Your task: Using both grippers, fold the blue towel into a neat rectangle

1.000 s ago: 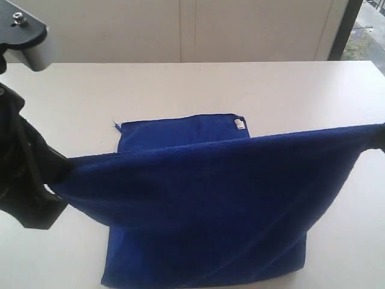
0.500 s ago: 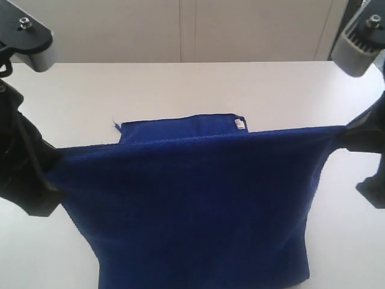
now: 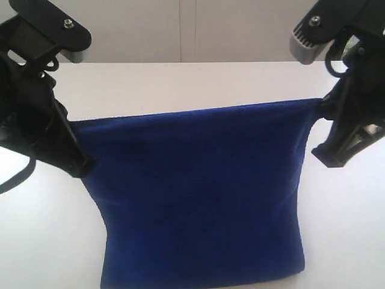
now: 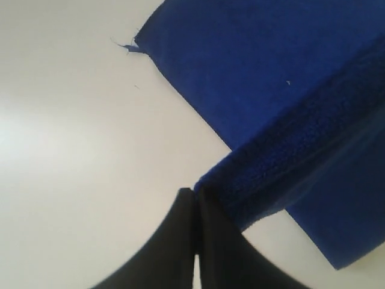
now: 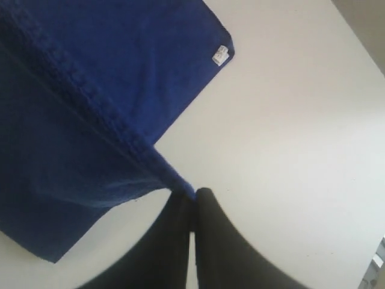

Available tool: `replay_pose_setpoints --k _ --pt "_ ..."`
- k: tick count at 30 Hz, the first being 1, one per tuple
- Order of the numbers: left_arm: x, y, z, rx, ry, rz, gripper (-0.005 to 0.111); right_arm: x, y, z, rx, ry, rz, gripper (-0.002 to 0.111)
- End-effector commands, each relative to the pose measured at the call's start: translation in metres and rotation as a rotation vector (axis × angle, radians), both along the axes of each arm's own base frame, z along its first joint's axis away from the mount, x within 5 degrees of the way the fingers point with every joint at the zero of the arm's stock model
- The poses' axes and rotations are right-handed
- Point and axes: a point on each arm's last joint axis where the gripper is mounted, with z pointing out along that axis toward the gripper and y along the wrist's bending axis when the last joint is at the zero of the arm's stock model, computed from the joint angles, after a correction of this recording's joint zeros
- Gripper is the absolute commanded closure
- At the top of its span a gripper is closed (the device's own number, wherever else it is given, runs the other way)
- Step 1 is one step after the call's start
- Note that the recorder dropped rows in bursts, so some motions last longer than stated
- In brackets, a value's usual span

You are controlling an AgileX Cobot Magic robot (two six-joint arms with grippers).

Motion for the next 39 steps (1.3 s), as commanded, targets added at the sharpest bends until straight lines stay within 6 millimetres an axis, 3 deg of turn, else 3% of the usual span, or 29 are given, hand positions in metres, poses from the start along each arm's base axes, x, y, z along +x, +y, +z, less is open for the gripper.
replay_pose_setpoints --k 1,13,25,30,39 --pt "0.020 0.009 -0.007 0.052 -0.005 0.083 0.107 0.015 -0.004 -0.002 -0.093 -0.054 -0.058 0.108" --pt "0.062 0.007 -0.025 -0.007 -0.028 0.123 0.107 0.051 0.005 -0.023 -0.157 -0.081 -0.079 0.108" --pt "0.085 0.020 -0.035 -0.024 -0.036 0.189 0.107 0.086 -0.005 -0.044 -0.121 -0.082 -0.135 0.108" --pt "0.096 0.014 -0.043 -0.016 -0.034 0.163 0.107 0.092 -0.012 -0.042 -0.112 -0.093 -0.163 0.108" --pt "0.123 0.007 -0.034 -0.022 -0.056 0.194 0.107 0.110 -0.017 -0.051 -0.068 -0.115 -0.182 0.108"
